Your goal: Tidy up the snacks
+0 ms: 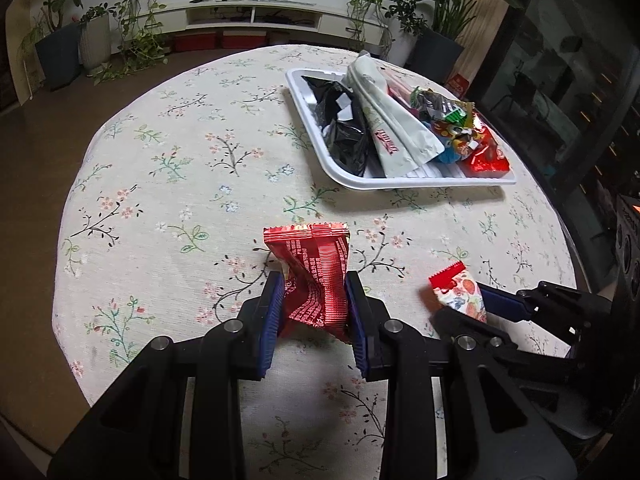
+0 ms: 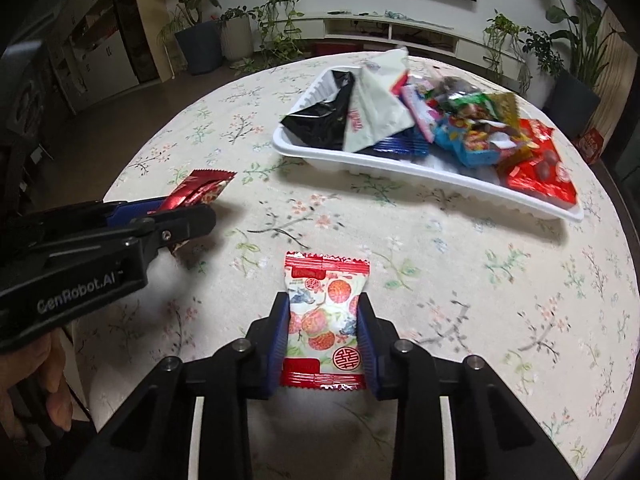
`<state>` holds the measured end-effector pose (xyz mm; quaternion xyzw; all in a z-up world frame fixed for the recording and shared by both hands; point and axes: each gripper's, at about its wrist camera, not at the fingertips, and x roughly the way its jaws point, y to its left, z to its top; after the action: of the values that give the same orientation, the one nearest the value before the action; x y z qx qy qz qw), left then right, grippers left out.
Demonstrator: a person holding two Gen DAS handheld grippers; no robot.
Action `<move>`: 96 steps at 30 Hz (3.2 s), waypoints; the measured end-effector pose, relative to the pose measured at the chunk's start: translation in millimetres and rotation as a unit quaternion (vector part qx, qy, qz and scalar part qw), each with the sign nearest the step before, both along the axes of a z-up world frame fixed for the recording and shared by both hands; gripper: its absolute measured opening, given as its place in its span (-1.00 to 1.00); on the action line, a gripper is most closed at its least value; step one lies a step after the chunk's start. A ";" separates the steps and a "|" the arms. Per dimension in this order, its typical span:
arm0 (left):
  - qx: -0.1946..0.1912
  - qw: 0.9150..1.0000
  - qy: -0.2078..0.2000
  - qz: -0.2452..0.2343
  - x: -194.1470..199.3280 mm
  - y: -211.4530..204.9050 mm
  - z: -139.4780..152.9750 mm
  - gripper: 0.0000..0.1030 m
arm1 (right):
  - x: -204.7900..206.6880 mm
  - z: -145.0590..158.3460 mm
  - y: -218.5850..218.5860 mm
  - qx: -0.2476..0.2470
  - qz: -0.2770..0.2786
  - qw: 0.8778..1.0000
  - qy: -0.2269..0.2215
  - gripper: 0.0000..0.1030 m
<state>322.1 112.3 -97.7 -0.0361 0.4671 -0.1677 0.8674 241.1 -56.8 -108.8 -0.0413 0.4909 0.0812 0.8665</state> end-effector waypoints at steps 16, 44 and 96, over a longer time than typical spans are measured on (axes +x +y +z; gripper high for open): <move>-0.030 0.996 -0.070 -0.036 -0.1 -54.0 72.1 -0.45 | -9.1 50.7 -125.9 0.060 -0.085 0.993 -0.058 -0.34; 0.024 0.999 -0.033 -0.022 164.7 -153.5 32.0 -0.45 | 172.9 64.5 -149.9 0.019 -0.041 0.998 -0.041 -0.34; 0.129 0.969 -0.147 0.153 -93.1 -104.5 43.2 0.99 | -50.2 116.2 -150.7 0.065 -0.077 0.978 -0.181 0.77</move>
<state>229.1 7.8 -54.5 0.0300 0.3407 0.0251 0.9394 190.9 -207.6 7.4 0.0387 0.3218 0.0371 0.9453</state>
